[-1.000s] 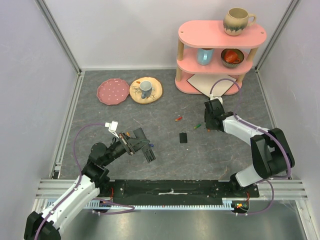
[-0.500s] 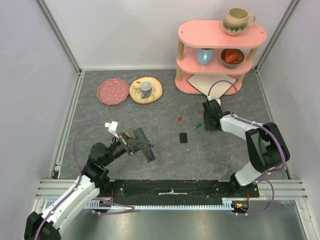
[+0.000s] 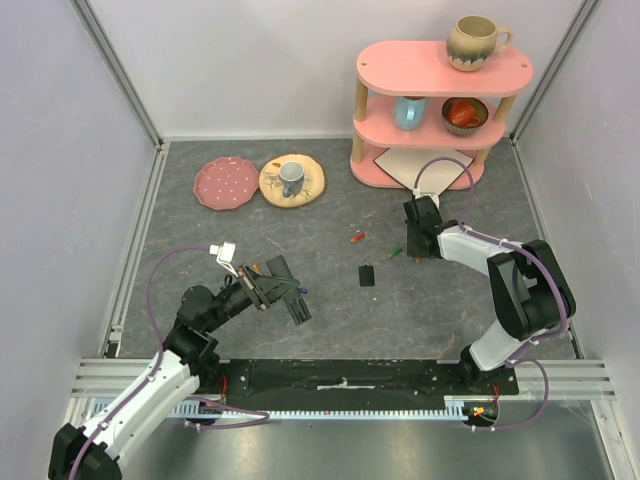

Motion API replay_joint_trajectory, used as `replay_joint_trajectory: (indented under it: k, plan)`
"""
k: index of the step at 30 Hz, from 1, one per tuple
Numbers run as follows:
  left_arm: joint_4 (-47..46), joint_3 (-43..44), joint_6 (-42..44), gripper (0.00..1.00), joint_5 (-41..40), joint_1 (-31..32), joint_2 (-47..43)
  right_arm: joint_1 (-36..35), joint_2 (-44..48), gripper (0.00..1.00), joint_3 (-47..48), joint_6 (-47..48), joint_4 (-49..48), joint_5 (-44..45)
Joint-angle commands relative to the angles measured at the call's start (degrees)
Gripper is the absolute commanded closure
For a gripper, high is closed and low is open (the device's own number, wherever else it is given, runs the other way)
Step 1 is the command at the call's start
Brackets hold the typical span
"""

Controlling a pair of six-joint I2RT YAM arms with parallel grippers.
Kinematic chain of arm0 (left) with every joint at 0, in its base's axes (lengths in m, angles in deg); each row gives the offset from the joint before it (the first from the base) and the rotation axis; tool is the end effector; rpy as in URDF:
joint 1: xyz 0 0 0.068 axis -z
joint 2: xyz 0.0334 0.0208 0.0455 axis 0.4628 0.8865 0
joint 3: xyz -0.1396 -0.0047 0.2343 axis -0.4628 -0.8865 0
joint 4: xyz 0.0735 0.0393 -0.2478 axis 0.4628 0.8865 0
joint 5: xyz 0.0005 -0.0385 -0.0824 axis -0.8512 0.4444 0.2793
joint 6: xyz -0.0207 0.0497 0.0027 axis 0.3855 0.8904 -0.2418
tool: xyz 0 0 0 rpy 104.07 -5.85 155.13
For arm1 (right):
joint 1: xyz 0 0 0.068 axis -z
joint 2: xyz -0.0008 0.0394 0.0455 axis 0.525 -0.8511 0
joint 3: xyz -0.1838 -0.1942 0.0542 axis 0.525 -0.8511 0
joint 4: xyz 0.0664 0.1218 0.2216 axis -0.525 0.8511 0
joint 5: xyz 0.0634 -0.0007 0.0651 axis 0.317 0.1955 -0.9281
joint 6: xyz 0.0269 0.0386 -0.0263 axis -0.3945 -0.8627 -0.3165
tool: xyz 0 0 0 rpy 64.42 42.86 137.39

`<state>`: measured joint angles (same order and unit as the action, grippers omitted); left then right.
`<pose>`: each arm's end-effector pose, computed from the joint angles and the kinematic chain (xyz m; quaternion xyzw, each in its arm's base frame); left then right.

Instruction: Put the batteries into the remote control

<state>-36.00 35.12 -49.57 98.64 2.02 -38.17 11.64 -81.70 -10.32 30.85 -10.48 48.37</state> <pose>0.1123 -0.0798 0.2021 -0.0373 0.6885 -0.6001 0.4055 0.2929 0.0960 0.1555 0.0814 0.9524 -0.0286 0.2924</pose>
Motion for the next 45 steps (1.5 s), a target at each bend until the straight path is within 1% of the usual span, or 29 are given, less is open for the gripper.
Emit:
replay_joint_trajectory:
  k: [1,4,6,7,8,9,14,15,16,17,21,22,24,25,27,28,30,31,34,35,36,40,42,45]
  plan:
    - [-1.89,0.70,1.91,0.98,1.83,-0.40,-0.67,0.17,-1.10,0.70,-0.03,0.49,-0.26,0.85]
    - [-1.89,0.52,1.74,0.98,1.83,-0.40,-0.76,0.17,-1.10,0.73,-0.30,0.49,-0.17,0.85]
    - [-1.89,0.43,1.56,0.98,1.83,-0.40,-0.94,0.26,-0.75,0.77,-0.47,-0.12,0.00,0.67]
    - [-1.89,0.34,1.47,0.98,1.91,-0.40,-1.02,0.17,-0.57,0.80,-0.56,-0.30,0.09,0.58]
    - [-1.89,0.34,1.47,0.98,1.74,-0.40,-1.02,0.26,0.12,0.86,-0.48,-1.26,0.53,0.50]
    - [-1.89,0.34,1.38,0.98,1.74,-0.40,-1.20,0.17,0.83,0.88,-0.39,-1.61,0.71,-0.03]
    - [-1.71,0.26,1.03,0.98,1.47,-0.40,-1.46,0.17,7.32,0.89,0.92,-4.95,2.89,-1.61]
    - [-1.71,0.26,0.86,0.98,1.30,-0.40,-1.46,0.17,8.38,0.90,1.19,-6.78,3.25,-1.96]
    - [-1.71,0.26,0.77,0.98,1.21,-0.40,-1.46,0.17,9.44,0.92,1.28,-7.85,3.69,-2.14]
    - [-1.71,0.26,0.77,0.98,1.12,-0.40,-1.46,0.26,11.80,1.00,1.11,-9.68,4.22,-2.58]
    - [-1.71,0.17,0.33,0.98,0.33,-0.40,-1.64,0.26,17.17,1.00,-1.87,-21.98,3.35,-6.09]
    - [-1.71,0.08,0.16,0.98,0.07,-0.40,-1.55,0.17,18.83,1.00,-2.66,-29.06,3.26,-6.53]
    - [-1.71,0.17,-0.20,0.98,-0.02,-0.40,-1.46,0.08,19.73,1.00,-4.16,-36.91,5.09,-5.75]
    - [-1.71,0.25,-0.29,0.98,-0.11,-0.40,-1.46,-0.01,19.73,1.00,-4.17,-43.39,6.49,-5.14]
    - [-1.71,0.17,-0.72,0.98,-0.54,-0.40,-1.55,-1.23,19.21,1.00,-2.77,-49.14,12.90,-2.06]
    - [-1.71,0.17,-0.81,0.98,-0.72,-0.40,-1.55,-1.67,18.86,1.00,-1.63,-53.52,16.49,-1.01]
    - [-1.71,-0.01,-1.34,0.98,-1.51,-0.40,-1.46,-2.64,19.29,1.00,-1.62,-57.76,18.80,2.76]
    - [-1.71,-0.01,-1.60,0.98,-1.78,-0.40,-1.46,-3.08,20.60,1.00,-2.75,-62.91,19.86,4.08]
    - [-1.71,-0.53,-2.39,0.98,-2.92,-0.40,-1.20,-5.10,23.24,1.00,-5.47,-69.98,20.66,9.27]
    - [-1.54,-0.71,-3.00,0.98,-3.36,-0.40,-1.29,-5.37,23.33,1.00,-5.75,-73.82,21.27,10.50]
    - [-1.36,-1.06,-3.27,0.98,-4.40,-0.40,-1.29,-5.80,23.16,1.00,-5.75,-75.43,22.23,12.51]
    - [0.39,-1.77,-4.50,0.98,-6.87,-0.32,-2.08,-6.16,19.91,1.00,-4.87,-81.76,26.10,13.94]
    - [1.36,-2.03,-4.94,0.98,-8.45,-0.32,-2.95,-6.51,18.07,1.00,-4.78,-84.66,26.28,13.94]
    - [2.85,-2.29,-5.12,0.98,-10.30,-0.32,-4.71,-6.77,15.00,1.00,-3.38,-86.25,26.98,14.12]
